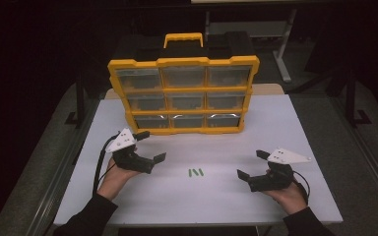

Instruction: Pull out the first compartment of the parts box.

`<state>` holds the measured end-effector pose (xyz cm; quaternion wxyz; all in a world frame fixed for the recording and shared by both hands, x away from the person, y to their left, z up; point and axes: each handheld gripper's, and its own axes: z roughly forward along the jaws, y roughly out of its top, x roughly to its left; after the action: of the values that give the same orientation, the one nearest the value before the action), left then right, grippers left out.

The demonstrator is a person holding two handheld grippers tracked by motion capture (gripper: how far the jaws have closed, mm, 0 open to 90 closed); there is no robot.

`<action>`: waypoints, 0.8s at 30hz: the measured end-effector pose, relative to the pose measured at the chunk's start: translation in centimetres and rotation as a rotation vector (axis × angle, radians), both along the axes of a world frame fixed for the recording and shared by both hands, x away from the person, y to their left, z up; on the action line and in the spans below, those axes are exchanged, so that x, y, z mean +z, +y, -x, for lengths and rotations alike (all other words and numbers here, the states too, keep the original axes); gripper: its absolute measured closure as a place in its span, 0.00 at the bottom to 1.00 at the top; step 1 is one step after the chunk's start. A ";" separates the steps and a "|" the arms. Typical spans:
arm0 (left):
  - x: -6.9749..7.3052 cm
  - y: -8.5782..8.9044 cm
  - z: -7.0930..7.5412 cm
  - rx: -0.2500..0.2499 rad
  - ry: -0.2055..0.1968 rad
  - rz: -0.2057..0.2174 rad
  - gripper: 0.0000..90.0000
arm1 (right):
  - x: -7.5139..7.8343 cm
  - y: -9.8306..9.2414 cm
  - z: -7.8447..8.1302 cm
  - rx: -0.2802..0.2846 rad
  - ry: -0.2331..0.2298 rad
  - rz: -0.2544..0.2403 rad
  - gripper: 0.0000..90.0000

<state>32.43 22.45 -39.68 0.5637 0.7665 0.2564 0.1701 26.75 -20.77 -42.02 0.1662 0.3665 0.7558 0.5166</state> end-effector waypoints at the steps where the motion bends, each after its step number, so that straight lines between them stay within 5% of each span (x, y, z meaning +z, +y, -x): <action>1: 0.0 -0.2 -0.1 -0.002 -0.001 0.003 0.00 | 0.0 0.0 0.0 0.000 0.000 0.000 0.00; 24: -0.3 -1.9 -1.8 -0.009 0.002 0.019 0.02 | 0.0 0.1 0.0 0.006 0.005 -0.013 0.00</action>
<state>34.20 20.50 -40.00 0.5715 0.7625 0.2550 0.1642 26.77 -20.65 -42.04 0.1605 0.3665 0.7538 0.5212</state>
